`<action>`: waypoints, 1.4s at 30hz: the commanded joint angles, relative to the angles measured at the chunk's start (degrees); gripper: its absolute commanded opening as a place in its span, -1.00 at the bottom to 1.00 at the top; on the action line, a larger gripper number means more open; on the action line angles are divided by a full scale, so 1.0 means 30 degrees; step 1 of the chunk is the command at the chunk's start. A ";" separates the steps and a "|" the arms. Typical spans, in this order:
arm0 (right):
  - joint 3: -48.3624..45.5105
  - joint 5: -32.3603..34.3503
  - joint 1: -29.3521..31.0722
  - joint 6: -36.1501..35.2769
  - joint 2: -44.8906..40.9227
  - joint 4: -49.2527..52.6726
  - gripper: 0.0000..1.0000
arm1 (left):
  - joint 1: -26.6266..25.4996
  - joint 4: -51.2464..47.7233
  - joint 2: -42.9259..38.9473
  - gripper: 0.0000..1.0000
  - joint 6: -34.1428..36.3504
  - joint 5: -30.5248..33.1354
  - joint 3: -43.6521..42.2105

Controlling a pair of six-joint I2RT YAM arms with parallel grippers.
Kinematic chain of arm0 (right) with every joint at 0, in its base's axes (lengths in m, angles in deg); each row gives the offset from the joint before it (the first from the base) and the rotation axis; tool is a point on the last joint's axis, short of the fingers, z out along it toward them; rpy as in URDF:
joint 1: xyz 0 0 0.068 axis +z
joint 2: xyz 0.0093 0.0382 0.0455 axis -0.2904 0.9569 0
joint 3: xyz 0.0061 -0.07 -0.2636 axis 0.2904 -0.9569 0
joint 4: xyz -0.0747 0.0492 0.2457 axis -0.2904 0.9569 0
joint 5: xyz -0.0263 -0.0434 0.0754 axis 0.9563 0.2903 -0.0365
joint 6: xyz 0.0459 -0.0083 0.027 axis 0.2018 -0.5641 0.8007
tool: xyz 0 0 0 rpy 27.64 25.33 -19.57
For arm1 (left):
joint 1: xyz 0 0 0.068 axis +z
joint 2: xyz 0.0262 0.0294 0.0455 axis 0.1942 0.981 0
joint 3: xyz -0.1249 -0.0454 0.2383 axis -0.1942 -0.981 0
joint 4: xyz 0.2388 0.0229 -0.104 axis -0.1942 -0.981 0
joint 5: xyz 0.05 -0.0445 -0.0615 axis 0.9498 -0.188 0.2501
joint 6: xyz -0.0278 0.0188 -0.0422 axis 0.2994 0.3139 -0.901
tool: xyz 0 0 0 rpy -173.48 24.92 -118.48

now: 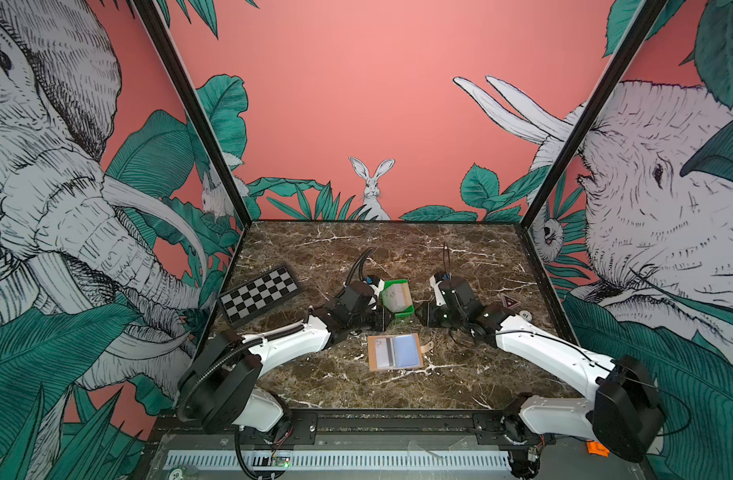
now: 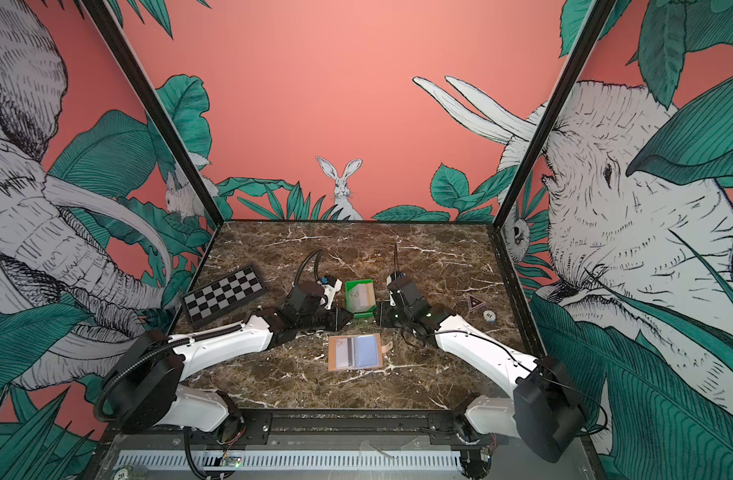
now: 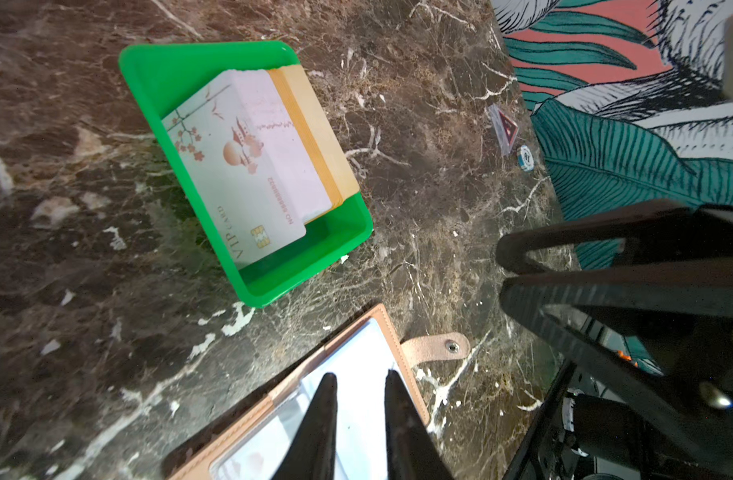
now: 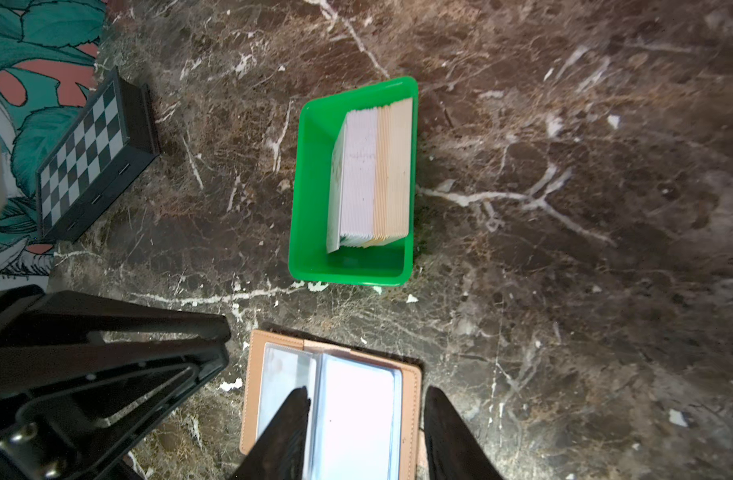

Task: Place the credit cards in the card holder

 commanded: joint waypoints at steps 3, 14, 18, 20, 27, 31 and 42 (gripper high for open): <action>0.0995 -0.0089 -0.0716 -0.1056 0.0847 0.0039 -0.07 | 0.0279 -0.0512 0.1260 -0.54 0.0605 -0.0914 0.1434; 0.2543 -0.0949 -0.1547 -0.1896 0.3418 -0.0402 0.07 | 0.0572 -0.0917 0.3269 -0.63 0.0533 -0.0628 0.2931; 0.3197 -0.1486 -0.1593 -0.2140 0.4381 -0.0328 0.14 | 0.0792 -0.1614 0.3388 -0.64 0.0810 0.0003 0.3418; 0.3551 -0.1594 -0.1593 -0.2139 0.4852 -0.0166 0.20 | 0.1003 -0.2020 0.3432 -0.64 0.0998 0.0225 0.3679; 0.4526 -0.1985 -0.1564 -0.2059 0.6731 0.0145 0.40 | 0.1945 -0.2574 0.4237 -0.64 0.1348 -0.0227 0.4609; 0.5006 -0.2295 -0.1495 -0.2127 0.7658 0.0141 0.45 | 0.2409 -0.2931 0.5025 -0.65 0.1416 -0.0326 0.5228; 0.5785 -0.2464 -0.1329 -0.2346 0.9258 0.0238 0.48 | 0.2832 -0.3030 0.6792 -0.64 0.1872 -0.0681 0.6597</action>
